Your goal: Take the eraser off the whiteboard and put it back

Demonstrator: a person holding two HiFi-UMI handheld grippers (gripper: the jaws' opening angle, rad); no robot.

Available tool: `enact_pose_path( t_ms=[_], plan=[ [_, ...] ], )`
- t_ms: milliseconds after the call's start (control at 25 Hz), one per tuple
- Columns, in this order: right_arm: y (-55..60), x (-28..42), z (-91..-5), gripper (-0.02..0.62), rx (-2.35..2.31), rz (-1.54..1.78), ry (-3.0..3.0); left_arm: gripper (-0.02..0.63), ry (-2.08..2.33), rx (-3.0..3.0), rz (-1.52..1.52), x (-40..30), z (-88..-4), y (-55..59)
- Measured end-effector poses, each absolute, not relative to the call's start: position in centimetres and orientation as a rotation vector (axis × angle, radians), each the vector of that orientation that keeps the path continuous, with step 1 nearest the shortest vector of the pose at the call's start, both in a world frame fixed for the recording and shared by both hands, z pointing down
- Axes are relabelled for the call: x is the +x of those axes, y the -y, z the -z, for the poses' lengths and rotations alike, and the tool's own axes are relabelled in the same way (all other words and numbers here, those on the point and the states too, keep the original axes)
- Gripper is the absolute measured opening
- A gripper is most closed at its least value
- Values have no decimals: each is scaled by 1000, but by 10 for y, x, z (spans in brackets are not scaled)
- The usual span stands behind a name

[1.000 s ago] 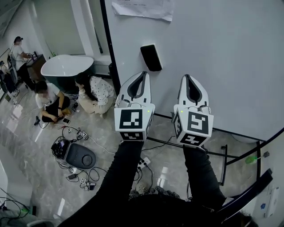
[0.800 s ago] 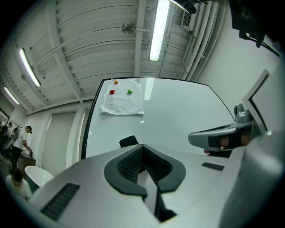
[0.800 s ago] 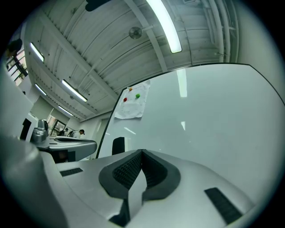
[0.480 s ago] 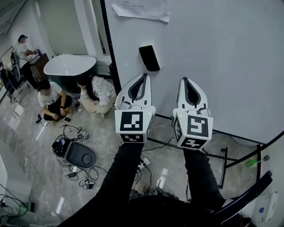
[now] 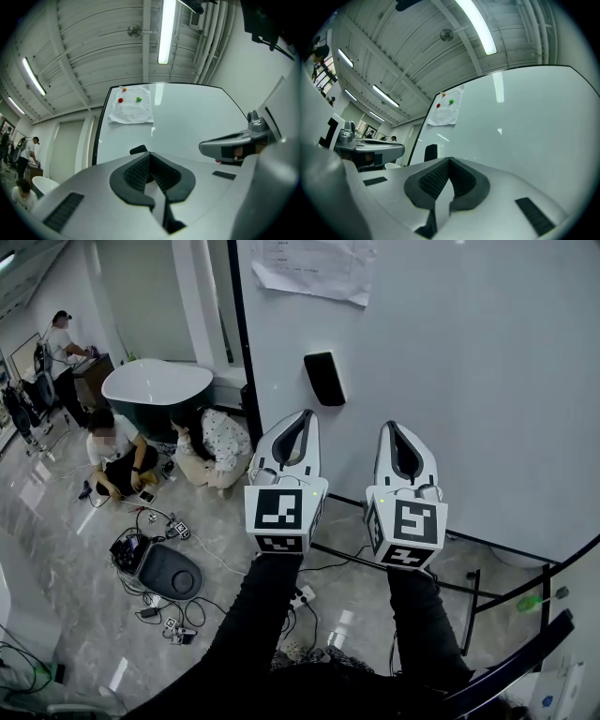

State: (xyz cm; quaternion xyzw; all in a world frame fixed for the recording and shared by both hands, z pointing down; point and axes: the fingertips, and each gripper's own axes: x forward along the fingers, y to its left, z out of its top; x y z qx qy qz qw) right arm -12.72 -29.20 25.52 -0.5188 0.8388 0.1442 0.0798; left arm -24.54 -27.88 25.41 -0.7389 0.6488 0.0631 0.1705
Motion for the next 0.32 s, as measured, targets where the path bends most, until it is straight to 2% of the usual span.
enact_pose_path(
  t_ms=[320],
  plan=[
    [294,-131,-255,8,-1552,-448,-2525,6,-1838,-2104,-173,-248,-254,280]
  ],
)
